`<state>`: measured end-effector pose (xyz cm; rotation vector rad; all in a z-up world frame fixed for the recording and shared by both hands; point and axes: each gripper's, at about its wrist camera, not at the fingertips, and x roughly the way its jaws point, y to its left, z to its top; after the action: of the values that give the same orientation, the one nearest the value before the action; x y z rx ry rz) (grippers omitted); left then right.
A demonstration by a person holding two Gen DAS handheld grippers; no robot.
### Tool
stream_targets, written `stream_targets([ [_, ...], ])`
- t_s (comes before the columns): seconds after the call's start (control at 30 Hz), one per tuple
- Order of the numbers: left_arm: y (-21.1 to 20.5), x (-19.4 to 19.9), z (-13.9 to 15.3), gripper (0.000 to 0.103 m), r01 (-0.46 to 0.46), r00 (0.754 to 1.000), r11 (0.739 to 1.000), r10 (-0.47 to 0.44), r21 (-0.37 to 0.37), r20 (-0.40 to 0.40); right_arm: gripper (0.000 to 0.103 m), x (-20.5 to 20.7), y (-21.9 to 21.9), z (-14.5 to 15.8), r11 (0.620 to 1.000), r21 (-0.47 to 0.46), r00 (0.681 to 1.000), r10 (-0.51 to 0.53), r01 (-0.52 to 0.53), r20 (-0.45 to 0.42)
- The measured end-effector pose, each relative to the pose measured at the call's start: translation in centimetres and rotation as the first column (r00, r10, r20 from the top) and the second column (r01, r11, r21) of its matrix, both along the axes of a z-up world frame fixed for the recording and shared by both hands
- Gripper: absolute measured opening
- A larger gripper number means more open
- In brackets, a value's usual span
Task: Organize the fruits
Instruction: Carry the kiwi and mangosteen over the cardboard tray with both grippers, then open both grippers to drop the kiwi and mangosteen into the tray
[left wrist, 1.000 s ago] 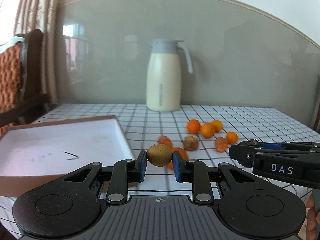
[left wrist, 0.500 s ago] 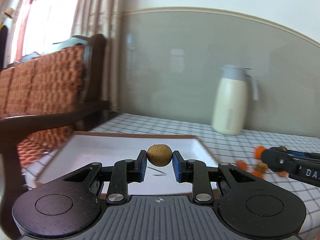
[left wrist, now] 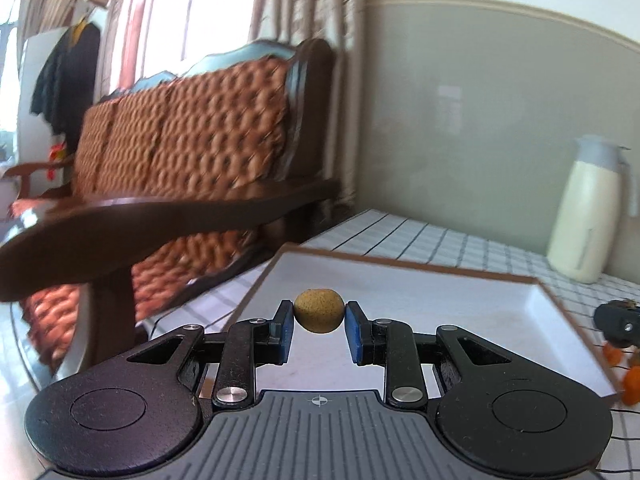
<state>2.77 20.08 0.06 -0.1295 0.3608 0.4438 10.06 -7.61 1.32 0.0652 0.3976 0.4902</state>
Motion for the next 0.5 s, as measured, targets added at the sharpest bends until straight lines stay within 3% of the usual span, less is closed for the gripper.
stream_targets([
  [0.13,0.4,0.5,-1.0,0.028,-0.015,0.999,1.0,0.015,0.0,-0.047,0.036,1.1,1.0,-0.5,1.0,-0.026,1.0,0.001,-0.001,-0.014],
  [0.17,0.4,0.6,-1.1,0.028,-0.023,0.998,1.0,0.022,0.0,-0.062,0.045,1.0,1.1,-0.5,1.0,-0.026,1.0,-0.012,0.012,-0.001],
  [0.2,0.6,0.7,-1.3,0.028,-0.033,0.997,0.999,0.033,-0.008,-0.074,0.061,0.8,0.9,-0.4,1.0,-0.016,1.0,-0.018,0.019,0.013],
  [0.23,0.7,0.8,-1.3,0.029,-0.036,0.996,0.999,0.034,-0.019,-0.078,0.067,0.5,0.6,-0.2,1.0,0.008,0.999,-0.024,0.024,0.035],
  [0.3,0.7,0.6,-1.1,0.061,-0.034,0.997,0.998,0.031,-0.046,-0.068,0.076,-0.3,0.1,0.5,0.998,0.039,0.995,-0.045,0.042,0.087],
  [0.33,0.7,0.4,-0.9,0.1,-0.051,0.998,0.997,0.048,-0.053,-0.049,0.077,-0.6,-0.2,0.9,0.998,0.044,0.993,-0.05,0.045,0.11],
  [0.4,0.1,-0.7,-0.4,0.103,-0.097,0.995,0.995,0.098,-0.024,0.038,0.088,-1.6,-1.2,1.4,0.996,0.066,0.986,-0.068,0.058,0.153],
  [0.5,-1.1,-1.7,0.2,0.103,-0.092,0.989,0.996,0.09,0.012,0.113,0.097,-2.5,-2.9,1.7,0.99,0.119,0.975,-0.1,0.077,0.197],
])
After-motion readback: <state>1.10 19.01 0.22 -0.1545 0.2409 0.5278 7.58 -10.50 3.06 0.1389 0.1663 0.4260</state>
